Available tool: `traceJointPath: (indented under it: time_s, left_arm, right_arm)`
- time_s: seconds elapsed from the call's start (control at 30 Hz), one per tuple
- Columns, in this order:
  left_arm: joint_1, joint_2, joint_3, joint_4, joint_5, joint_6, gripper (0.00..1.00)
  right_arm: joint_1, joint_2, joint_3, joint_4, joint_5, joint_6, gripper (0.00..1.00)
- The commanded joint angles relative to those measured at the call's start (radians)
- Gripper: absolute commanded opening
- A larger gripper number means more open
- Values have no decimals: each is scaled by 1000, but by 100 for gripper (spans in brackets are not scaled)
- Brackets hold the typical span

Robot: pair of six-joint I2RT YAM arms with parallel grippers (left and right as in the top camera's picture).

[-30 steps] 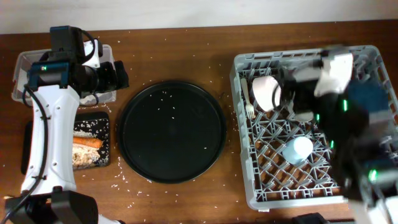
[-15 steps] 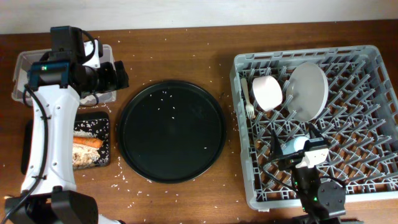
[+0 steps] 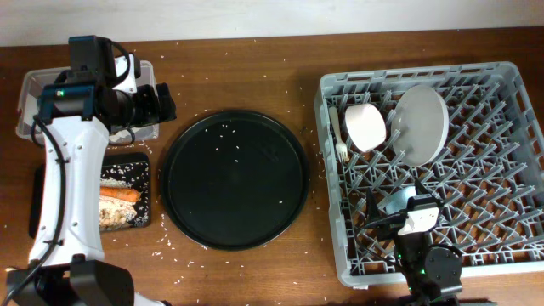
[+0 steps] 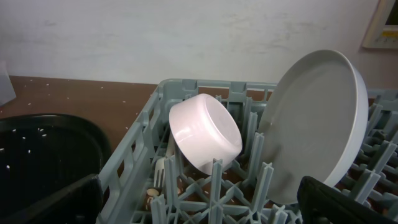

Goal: Sort waste into correct bins and load items into the dishwasher rack

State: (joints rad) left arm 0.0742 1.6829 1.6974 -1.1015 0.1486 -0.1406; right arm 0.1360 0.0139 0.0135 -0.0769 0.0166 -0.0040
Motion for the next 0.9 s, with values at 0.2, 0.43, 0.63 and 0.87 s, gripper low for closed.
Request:
traceJointPath:
  time_s: [0.2, 0.43, 0.63, 0.87]
  left_arm:
    - [1, -6, -2, 2, 0, -1, 99]
    - [1, -6, -2, 2, 0, -1, 99]
    - [1, -29, -2, 3, -10, 0, 99]
    - [-60, -349, -295, 354, 39, 300, 99]
  right_arm:
    - [-7, -11, -8, -5, -6, -3, 98]
    - [-7, -11, -8, -5, -6, -3, 98]
    - [-7, -11, -8, -5, -6, -3, 98]
    - [-7, -11, -8, -5, -6, -3, 98]
